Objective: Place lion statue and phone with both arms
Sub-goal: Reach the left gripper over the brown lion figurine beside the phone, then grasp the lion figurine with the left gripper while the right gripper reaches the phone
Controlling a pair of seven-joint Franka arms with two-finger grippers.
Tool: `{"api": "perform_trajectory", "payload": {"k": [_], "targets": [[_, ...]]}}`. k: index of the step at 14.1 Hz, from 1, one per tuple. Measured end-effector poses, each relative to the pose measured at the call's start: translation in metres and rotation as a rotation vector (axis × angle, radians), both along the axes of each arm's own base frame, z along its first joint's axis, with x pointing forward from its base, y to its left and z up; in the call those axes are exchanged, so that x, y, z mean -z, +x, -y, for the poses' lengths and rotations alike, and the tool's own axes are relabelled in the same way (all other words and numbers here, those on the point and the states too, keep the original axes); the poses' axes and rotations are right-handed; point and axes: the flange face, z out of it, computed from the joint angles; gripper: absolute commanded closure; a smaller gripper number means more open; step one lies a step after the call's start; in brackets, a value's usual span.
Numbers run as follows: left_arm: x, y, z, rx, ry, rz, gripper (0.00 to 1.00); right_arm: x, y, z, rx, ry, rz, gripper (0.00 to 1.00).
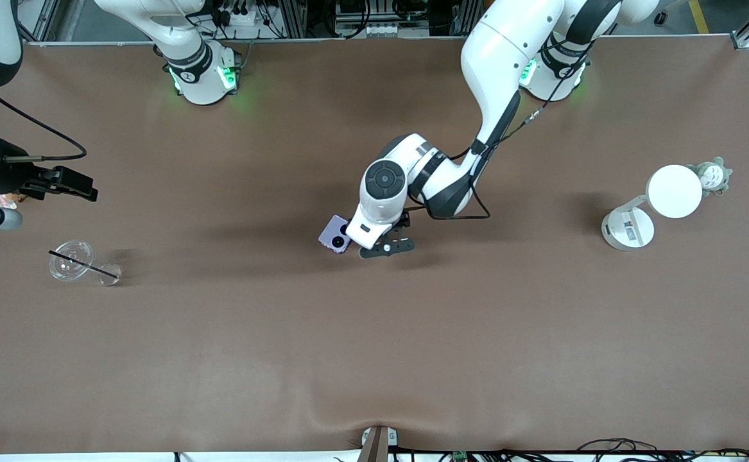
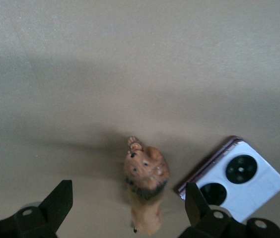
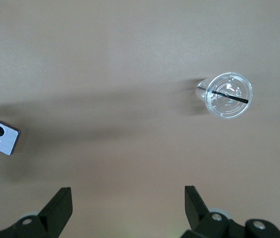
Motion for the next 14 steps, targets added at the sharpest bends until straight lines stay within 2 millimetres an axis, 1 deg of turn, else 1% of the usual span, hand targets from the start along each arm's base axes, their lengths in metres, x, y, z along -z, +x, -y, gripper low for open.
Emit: {"api": "perform_trajectory", "payload": {"k": [2,3,4,5,6,7,9,11,13,14], "targets": [[0.008,0.001,0.0,-0.003,-0.008,0.01,0.01,0.001,0.0,-0.001,0.007,0.0,-0.001,0.0],[0.011,0.001,0.0,-0.004,-0.009,0.012,0.06,0.001,0.001,-0.002,0.014,-0.001,-0.003,0.0],[0.013,0.001,0.0,-0.004,-0.009,0.012,0.21,0.002,0.001,-0.004,0.018,-0.002,-0.004,0.0],[0.013,0.001,0.0,-0.004,-0.01,0.012,0.5,0.003,0.002,-0.005,0.022,-0.001,0.001,0.0],[0.013,0.001,0.0,-0.004,-0.01,0.012,0.71,0.004,0.005,-0.005,0.025,0.0,0.014,0.0],[0.013,0.001,0.0,-0.004,-0.01,0.012,0.84,0.006,0.008,-0.006,0.025,0.001,0.023,0.0],[0.012,0.0,0.001,-0.003,-0.011,0.014,1.0,0.014,0.013,-0.014,0.013,0.002,0.019,0.0],[0.009,0.002,0.002,-0.003,-0.018,0.022,1.0,0.022,0.016,-0.029,0.018,-0.001,0.009,0.0],[-0.002,0.009,0.002,-0.01,-0.031,0.039,1.0,0.029,0.019,-0.045,0.077,-0.009,0.003,0.0],[-0.01,0.014,-0.002,-0.017,-0.036,0.048,1.0,0.032,0.02,-0.052,0.102,-0.011,0.004,0.0]]}}
